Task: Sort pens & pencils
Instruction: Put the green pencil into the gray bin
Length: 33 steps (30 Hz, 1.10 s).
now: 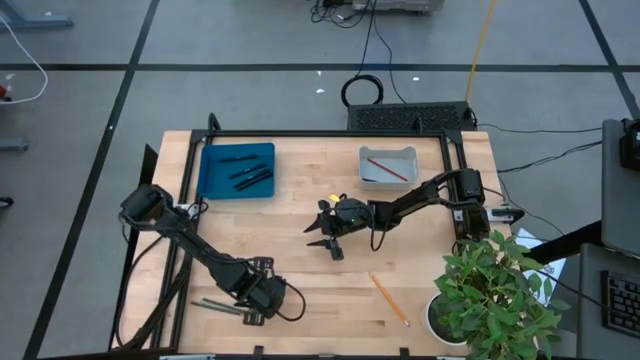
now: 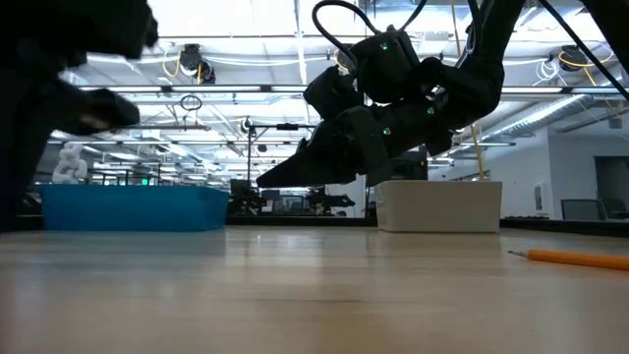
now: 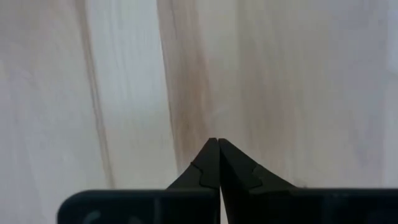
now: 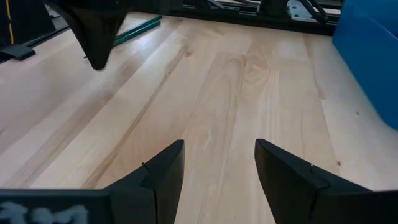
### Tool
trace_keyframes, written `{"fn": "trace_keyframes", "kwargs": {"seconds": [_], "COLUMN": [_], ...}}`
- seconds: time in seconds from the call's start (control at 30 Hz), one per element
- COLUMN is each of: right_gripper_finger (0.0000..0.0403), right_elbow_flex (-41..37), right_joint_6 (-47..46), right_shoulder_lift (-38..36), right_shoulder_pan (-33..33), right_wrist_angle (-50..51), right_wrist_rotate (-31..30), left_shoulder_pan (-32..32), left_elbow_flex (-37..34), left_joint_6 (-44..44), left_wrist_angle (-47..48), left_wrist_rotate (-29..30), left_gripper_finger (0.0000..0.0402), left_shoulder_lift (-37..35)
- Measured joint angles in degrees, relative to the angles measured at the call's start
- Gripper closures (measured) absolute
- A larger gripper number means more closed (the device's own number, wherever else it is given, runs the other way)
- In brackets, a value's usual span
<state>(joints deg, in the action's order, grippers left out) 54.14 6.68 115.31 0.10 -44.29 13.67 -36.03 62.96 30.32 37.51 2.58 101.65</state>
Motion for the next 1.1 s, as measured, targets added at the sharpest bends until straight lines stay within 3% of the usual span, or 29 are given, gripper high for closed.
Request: {"fn": "trace_keyframes", "kwargs": {"seconds": [0.2,0.33,0.57,0.8,0.97,1.1], "right_gripper_finger": [0.0218,0.0218,0.0218,0.0218,0.0218,0.0218], "right_elbow_flex": [0.0,0.0,0.0,0.0,0.0,0.0], "right_joint_6": [0.0,0.0,0.0,0.0,0.0,0.0], "right_shoulder_lift": [0.0,0.0,0.0,0.0,0.0,0.0], "right_shoulder_pan": [0.0,0.0,0.0,0.0,0.0,0.0], "right_wrist_angle": [0.0,0.0,0.0,0.0,0.0,0.0], "right_wrist_rotate": [0.0,0.0,0.0,0.0,0.0,0.0], "left_shoulder_pan": [-1.8,-5.4,-10.6,-9.7,-9.1,-9.0], "left_elbow_flex": [0.0,0.1,0.1,0.2,0.3,0.2], "left_joint_6": [5.6,11.6,15.4,14.5,13.6,13.3], "left_wrist_angle": [3.6,3.8,0.6,0.9,1.5,2.1], "left_wrist_rotate": [-1.0,-2.5,-2.7,-1.3,-1.8,-1.4], "left_gripper_finger": [0.0389,0.0367,0.0274,0.0197,0.0212,0.0267], "left_shoulder_lift": [-5.7,-5.5,0.9,3.7,3.8,3.8]}}
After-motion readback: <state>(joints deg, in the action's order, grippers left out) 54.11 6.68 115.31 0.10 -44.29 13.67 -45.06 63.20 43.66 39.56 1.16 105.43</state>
